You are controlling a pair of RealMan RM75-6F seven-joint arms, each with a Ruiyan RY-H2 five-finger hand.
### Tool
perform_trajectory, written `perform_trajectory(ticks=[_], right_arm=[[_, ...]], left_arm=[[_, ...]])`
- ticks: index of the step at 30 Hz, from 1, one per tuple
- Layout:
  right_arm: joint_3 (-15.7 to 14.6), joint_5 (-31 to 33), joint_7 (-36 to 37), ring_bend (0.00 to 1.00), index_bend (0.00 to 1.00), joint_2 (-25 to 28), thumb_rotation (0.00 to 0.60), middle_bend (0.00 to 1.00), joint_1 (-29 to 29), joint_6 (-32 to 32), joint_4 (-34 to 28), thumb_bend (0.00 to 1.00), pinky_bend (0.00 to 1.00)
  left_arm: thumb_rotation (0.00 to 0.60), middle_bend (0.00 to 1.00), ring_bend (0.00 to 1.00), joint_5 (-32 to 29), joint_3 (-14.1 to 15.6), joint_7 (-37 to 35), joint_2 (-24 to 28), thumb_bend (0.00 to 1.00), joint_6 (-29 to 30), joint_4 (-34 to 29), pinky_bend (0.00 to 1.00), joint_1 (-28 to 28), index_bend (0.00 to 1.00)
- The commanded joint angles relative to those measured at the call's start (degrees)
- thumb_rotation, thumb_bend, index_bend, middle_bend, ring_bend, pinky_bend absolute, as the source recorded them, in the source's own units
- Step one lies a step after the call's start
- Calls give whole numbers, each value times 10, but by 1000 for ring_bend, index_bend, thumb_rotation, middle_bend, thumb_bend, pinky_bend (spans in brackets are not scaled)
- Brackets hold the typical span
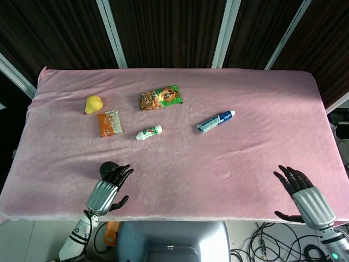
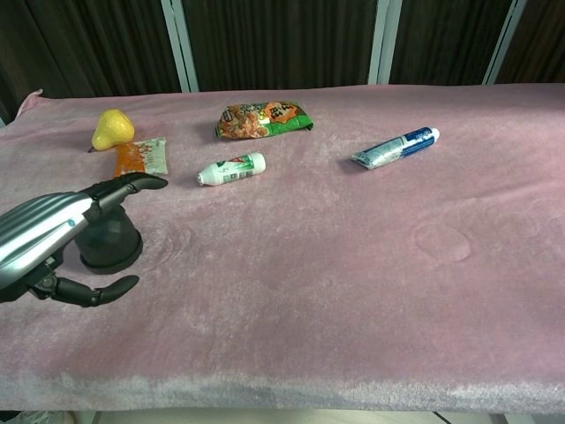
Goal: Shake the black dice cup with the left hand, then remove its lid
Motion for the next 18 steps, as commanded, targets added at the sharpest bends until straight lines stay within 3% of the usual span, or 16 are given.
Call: perform_trajectory(ticks=[1, 9, 18], right_arm=[[0, 0, 0, 64, 0, 0, 600, 0, 0, 0, 0, 0, 248], [-1, 0, -3, 64, 0, 1, 600, 0, 1, -3, -2, 0, 248], [-3, -4, -6, 64, 0, 3, 600, 0, 4, -9, -4, 0, 248]], left_arm=[[600, 42, 78, -21, -12, 13, 22, 316, -6, -11, 231, 0, 86], [600, 3, 35, -87, -37, 11, 64, 316, -48, -21, 207, -8, 65], [600, 0, 0, -149, -60, -15, 76, 311, -103, 1, 199, -28, 51]])
